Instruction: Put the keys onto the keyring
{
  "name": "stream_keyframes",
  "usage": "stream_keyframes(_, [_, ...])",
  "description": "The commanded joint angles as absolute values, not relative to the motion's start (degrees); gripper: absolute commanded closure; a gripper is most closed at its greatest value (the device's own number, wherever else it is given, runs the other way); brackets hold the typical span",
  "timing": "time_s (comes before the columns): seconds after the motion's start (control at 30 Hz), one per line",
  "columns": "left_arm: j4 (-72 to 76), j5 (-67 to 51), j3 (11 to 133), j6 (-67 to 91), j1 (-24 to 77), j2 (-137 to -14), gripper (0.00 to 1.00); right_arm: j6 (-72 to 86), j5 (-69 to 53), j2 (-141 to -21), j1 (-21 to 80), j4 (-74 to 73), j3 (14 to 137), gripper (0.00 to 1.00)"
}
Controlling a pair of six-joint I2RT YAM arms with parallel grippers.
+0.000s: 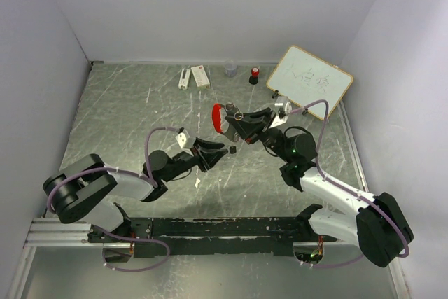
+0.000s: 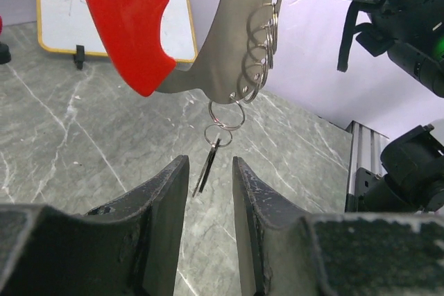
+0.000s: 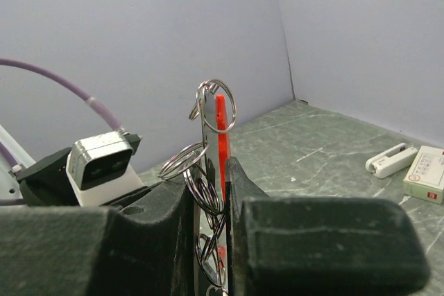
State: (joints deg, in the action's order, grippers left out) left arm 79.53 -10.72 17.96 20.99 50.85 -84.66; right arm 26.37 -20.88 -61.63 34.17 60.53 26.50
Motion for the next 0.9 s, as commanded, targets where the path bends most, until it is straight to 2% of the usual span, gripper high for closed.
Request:
stream_keyframes(0.0, [84.02, -6.59, 19.01, 17.41, 51.89, -84.33, 0.57, 27.91, -19.51, -61.57, 34.19, 59.97, 28.77, 1.0])
stream_keyframes(0.2, [86.48, -4.48, 17.63, 18.47, 51.88, -84.22, 0.57, 30.11, -17.85, -61.45, 34.27, 57.89, 29.14, 1.0])
stream_keyframes(0.43, [90.26, -2.64, 13.94, 18.69, 51.91, -83.59, 0.57, 38.99, -8.49, -60.68, 34.21, 53.02, 29.42, 1.0])
stream_keyframes(0.87, [82.9, -0.45, 11.19, 14.62, 51.99, -75.87, 0.56, 55.03, 2.88, -58.8, 33.93, 52.13, 27.41, 1.0])
